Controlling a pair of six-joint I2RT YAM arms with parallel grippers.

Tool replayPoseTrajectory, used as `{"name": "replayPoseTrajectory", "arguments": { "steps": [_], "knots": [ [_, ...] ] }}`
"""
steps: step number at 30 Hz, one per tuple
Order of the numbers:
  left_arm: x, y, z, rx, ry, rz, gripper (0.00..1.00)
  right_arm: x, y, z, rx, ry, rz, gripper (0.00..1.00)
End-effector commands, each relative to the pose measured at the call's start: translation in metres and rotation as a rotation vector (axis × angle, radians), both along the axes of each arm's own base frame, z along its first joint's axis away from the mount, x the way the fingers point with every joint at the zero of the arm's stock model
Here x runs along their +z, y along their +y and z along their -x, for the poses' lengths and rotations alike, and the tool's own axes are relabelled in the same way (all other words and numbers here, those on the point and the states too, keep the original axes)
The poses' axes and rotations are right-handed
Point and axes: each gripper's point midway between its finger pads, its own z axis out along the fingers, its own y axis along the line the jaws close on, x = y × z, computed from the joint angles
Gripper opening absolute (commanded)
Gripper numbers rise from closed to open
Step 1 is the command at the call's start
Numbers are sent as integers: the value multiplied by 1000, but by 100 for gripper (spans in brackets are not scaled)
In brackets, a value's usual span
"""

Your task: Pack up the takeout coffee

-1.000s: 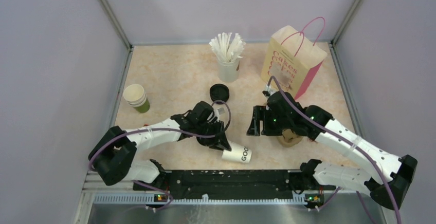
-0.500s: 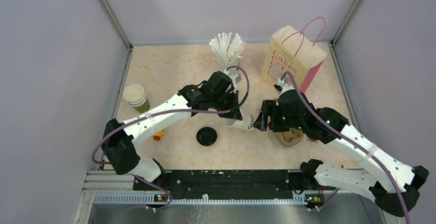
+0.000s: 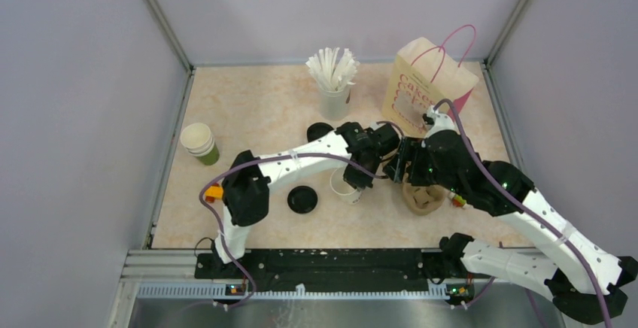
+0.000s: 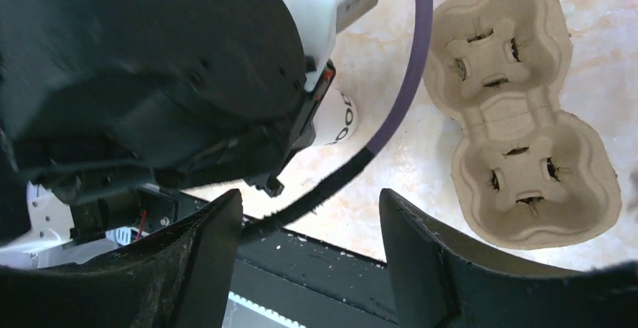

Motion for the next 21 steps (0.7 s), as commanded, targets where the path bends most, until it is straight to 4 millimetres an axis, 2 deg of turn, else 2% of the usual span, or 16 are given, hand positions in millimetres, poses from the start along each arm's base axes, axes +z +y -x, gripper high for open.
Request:
{"name": "replayPoseTrajectory", "arguments": {
  "steps": [1, 3, 5, 6, 10, 13, 15, 17, 21],
  "knots": [
    [8, 12, 10, -18, -12, -77, 10, 24, -6, -8, -33, -80, -23, 66],
    [11, 6, 14, -24, -5, -49, 23, 28, -9, -9, -43, -96, -26, 66],
    [20, 0, 19, -28, 8, 0, 44, 32, -12, -9, -54, -113, -32, 66],
    [27, -5, 20, -27, 8, 38, 51, 36, -14, -10, -61, -123, -39, 66],
    [70, -22, 19, -20, -23, 229, 64, 49, -17, -10, -75, -169, -79, 66],
    [102, -19, 7, 33, -38, 369, 68, 59, -16, -10, -70, -207, -125, 66],
    [111, -1, -6, 105, -54, 409, 67, 63, -16, -9, -68, -225, -154, 66],
    [114, 28, -17, 179, -81, 420, 65, 64, -15, -8, -65, -234, -172, 66],
    [86, 93, -28, 334, -89, 362, 57, 58, -11, -7, -52, -220, -176, 66]
  ]
}}
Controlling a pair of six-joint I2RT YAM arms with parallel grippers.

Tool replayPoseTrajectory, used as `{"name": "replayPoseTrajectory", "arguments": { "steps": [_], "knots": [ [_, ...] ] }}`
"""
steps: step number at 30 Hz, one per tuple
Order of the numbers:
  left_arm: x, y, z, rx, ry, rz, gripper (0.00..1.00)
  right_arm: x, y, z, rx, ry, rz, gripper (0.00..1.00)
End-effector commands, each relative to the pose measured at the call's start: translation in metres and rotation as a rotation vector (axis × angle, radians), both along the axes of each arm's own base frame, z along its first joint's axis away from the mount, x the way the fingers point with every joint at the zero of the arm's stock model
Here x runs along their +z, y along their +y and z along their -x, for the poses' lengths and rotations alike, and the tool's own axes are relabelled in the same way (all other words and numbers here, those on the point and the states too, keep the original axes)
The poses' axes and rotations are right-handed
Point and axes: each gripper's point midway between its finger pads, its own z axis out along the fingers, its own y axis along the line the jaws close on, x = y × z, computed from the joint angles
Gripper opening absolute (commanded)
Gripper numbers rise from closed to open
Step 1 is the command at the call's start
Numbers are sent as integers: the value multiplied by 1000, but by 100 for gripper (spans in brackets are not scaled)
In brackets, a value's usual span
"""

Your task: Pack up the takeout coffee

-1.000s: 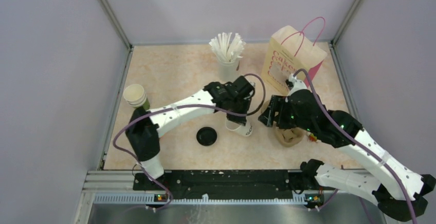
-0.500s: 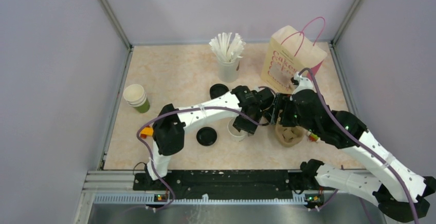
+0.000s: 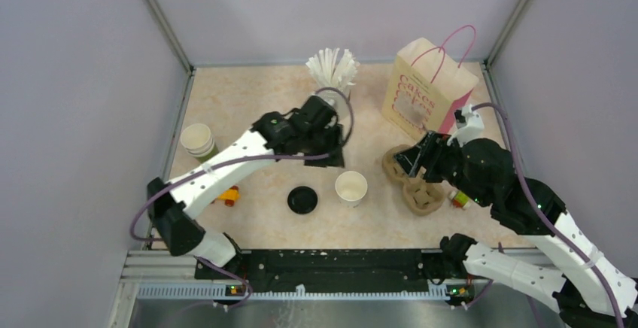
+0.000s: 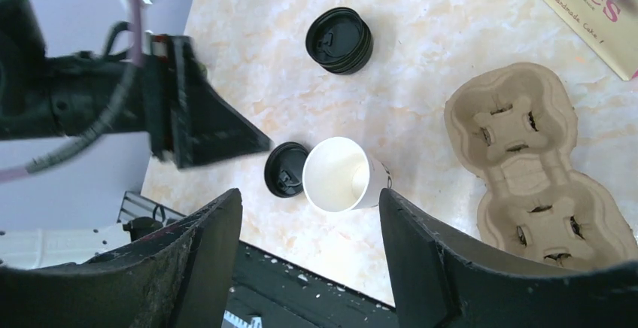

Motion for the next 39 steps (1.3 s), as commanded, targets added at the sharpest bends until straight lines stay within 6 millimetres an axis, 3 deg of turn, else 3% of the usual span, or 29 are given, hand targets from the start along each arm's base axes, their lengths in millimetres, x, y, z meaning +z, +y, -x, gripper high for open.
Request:
{"name": "replayPoseTrajectory", "arguments": {
  "steps": [1, 5, 9, 15, 23, 29, 32, 35, 39],
  "knots": [
    [-17, 63, -15, 192, 12, -3, 55, 1, 2, -3, 1, -12, 0, 66],
    [-57, 115, -12, 310, 45, -128, 49, -5, 9, -5, 9, 4, -3, 66],
    [-92, 139, -3, 367, 118, -181, 45, -6, 15, -8, 24, 7, 2, 66],
    [-135, 150, 6, 387, 193, -227, 41, -10, 25, -12, 54, 18, 34, 66],
    [-173, 148, 13, 362, 253, -237, 39, -14, 27, -13, 69, 23, 58, 66],
    [-191, 145, 15, 353, 295, -249, 28, -20, 30, -12, 83, 34, 62, 67],
    [-193, 145, 15, 351, 301, -254, 18, -23, 32, -11, 94, 39, 60, 67],
    [-182, 138, 13, 336, 300, -223, 10, -23, 39, -11, 128, 30, 60, 67],
    [-144, 118, 10, 295, 295, -100, 6, -12, 58, -13, 239, -68, 52, 70]
  ]
}}
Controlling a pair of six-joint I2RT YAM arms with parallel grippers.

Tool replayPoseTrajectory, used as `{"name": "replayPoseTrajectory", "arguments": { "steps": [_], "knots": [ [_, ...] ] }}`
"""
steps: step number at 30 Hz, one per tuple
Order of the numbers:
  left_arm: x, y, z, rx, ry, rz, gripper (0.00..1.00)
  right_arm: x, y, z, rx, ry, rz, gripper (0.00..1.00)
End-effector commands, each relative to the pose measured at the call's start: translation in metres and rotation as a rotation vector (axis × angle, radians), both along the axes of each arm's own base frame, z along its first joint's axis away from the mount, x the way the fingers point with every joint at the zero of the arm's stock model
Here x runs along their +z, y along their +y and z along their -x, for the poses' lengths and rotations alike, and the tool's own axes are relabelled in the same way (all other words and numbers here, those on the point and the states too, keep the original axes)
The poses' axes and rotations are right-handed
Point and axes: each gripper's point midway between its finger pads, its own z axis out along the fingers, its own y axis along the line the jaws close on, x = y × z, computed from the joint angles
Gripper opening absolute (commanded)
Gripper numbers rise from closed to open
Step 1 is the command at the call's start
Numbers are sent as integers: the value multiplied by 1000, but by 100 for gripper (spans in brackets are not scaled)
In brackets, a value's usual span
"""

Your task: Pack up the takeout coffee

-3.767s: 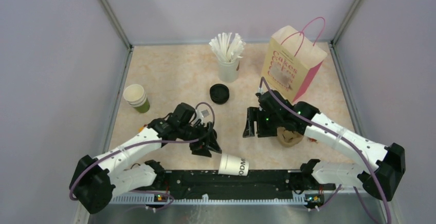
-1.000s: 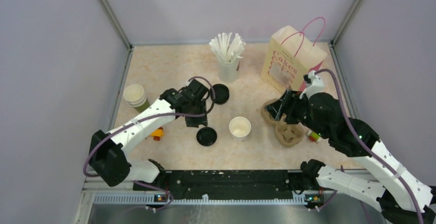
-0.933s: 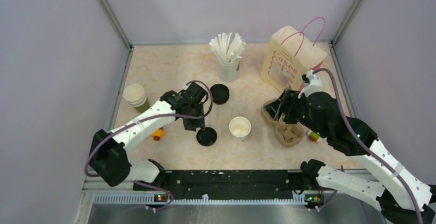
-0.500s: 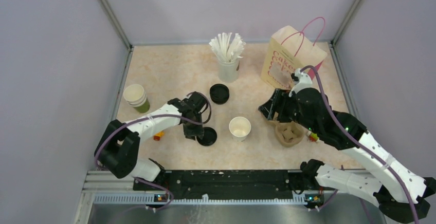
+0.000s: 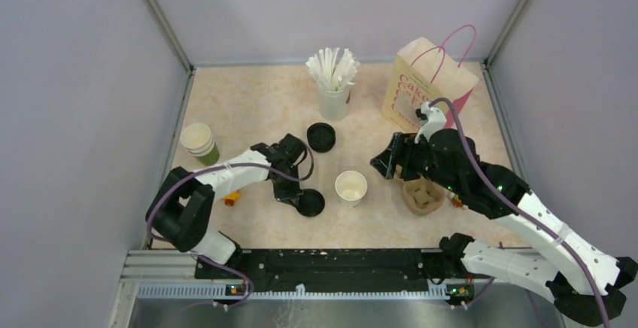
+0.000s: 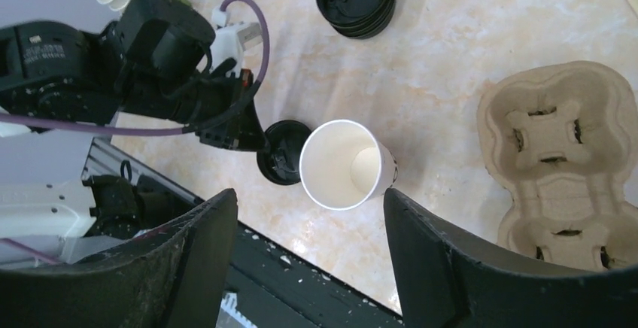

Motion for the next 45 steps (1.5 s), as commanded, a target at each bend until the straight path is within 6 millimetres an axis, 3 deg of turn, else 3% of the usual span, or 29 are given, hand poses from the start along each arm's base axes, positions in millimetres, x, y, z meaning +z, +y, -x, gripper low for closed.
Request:
{"name": "replayPoseTrajectory", "arguments": {
  "steps": [1, 4, 9, 14, 17, 24, 26, 31, 35, 45],
  "knots": [
    [57, -30, -14, -24, -71, 185, 4, 26, 29, -6, 150, -145, -51, 72],
    [93, -41, -16, -33, -102, 285, 0, 41, 48, -11, 245, -224, -48, 75],
    [148, -50, -18, -27, -134, 452, 0, 73, 62, -12, 353, -420, -61, 78],
    [209, -60, -25, 9, -152, 746, 0, 114, 53, 0, 419, -778, -77, 80],
    [252, -65, -26, 4, -172, 961, 0, 135, 47, 16, 467, -1032, -80, 85],
    [332, -74, -12, -47, -169, 1312, 0, 146, 60, 25, 576, -1217, -28, 90],
    [352, -75, -8, -102, -187, 1389, 0, 156, 62, 27, 564, -1284, -53, 91],
    [380, -75, 4, -208, -156, 1481, 0, 163, 78, 26, 625, -1387, -28, 91],
    [391, -76, 8, -238, -145, 1516, 0, 168, 90, 21, 645, -1448, 3, 92],
    [391, -91, 19, -283, -98, 1525, 0, 192, 100, 11, 585, -1573, 2, 92]
  ]
}}
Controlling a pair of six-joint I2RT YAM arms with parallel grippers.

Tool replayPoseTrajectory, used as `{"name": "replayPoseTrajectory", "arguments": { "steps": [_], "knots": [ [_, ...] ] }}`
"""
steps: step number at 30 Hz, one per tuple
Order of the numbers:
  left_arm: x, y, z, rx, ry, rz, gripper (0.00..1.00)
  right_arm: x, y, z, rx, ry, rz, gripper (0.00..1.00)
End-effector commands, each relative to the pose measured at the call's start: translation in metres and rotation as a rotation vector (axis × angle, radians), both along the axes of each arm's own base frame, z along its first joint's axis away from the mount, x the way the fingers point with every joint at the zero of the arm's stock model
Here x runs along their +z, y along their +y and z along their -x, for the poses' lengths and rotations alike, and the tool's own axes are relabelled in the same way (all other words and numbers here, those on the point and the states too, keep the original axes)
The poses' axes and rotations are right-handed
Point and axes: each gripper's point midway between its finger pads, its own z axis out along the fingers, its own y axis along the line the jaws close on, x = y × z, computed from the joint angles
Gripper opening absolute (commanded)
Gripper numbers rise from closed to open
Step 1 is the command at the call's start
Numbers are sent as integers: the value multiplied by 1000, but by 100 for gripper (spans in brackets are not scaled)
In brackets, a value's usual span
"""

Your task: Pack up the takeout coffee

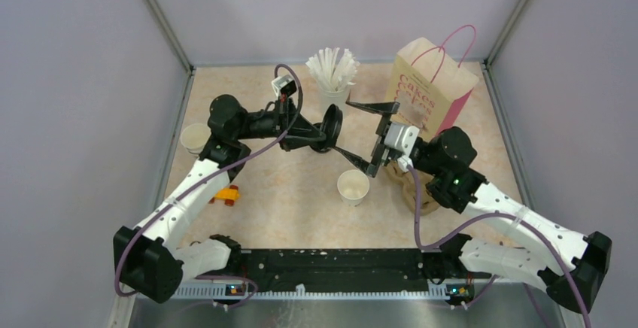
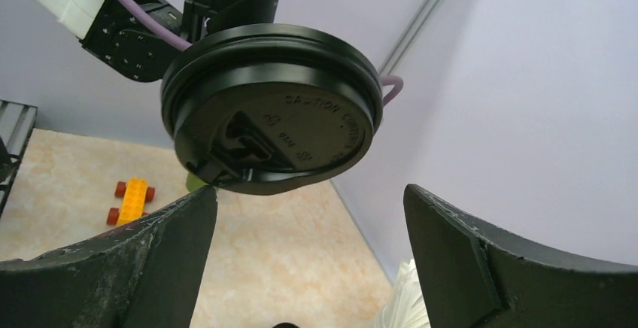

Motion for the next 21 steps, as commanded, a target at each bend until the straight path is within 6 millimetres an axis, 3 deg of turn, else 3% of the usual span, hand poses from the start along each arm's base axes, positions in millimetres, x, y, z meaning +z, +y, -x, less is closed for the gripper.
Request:
{"name": "replayPoseTrajectory", "arguments": {
  "steps": [1, 13, 21],
  "knots": [
    [14, -3, 12, -40, -69, 35, 0, 60, -6, 15, 20, -182, -124, 92],
    [13, -11, 15, -50, -51, 39, 0, 55, 5, 32, 120, -240, -59, 91],
    [7, -11, 15, -56, -33, 25, 0, 54, 5, 31, 107, -233, -35, 92]
  ]
}}
